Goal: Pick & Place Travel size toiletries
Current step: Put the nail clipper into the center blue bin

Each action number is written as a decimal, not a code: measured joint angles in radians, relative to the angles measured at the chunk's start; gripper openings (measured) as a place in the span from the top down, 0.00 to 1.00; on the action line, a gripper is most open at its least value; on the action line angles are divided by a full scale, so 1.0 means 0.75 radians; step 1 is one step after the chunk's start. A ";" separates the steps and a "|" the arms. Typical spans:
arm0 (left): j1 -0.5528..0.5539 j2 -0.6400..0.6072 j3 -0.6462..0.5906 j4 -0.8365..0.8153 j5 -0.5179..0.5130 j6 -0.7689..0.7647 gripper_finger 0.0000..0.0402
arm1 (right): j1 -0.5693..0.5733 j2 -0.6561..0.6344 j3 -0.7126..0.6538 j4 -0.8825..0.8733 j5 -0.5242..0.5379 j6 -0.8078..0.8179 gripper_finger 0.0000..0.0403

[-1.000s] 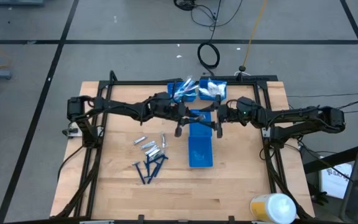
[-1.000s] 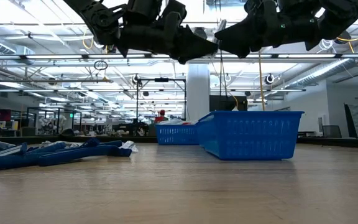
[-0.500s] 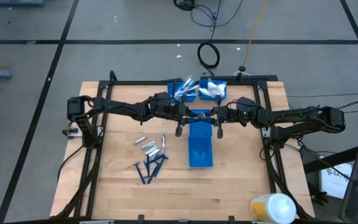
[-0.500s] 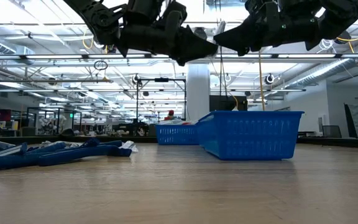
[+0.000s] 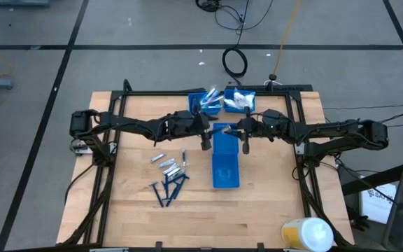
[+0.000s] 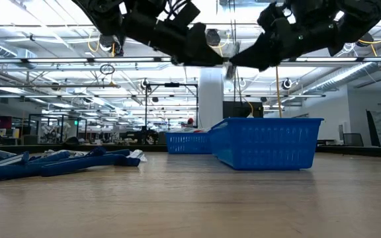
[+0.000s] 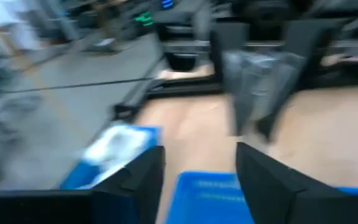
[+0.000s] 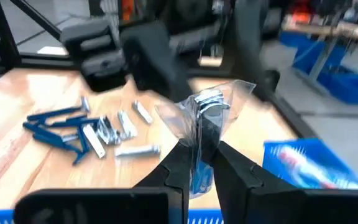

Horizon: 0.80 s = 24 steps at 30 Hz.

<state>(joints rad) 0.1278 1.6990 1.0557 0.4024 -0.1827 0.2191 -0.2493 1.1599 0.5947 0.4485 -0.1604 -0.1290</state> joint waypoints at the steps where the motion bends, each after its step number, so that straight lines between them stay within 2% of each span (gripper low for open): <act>1: -0.004 -0.016 0.001 -0.036 -0.060 0.021 0.48 | -0.008 0.000 0.000 -0.023 -0.001 0.012 0.90; 5: -0.015 -0.056 0.000 -0.206 -0.253 0.065 0.38 | -0.044 0.000 0.000 -0.152 -0.002 0.051 0.90; 9: 0.010 -0.060 0.001 -0.331 -0.339 0.021 0.33 | -0.098 0.003 0.000 -0.280 -0.002 0.058 0.90; 17: 0.064 -0.047 0.000 -0.406 -0.346 -0.165 0.34 | -0.149 0.132 0.000 -0.256 -0.093 0.087 0.90; 24: 0.069 -0.047 0.000 -0.431 -0.340 -0.166 0.38 | -0.149 0.235 0.001 -0.217 -0.108 0.085 0.87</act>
<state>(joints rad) 0.1799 1.6634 1.0557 0.0793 -0.4374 0.0949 -0.3607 1.3359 0.5953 0.2860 -0.2413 -0.0651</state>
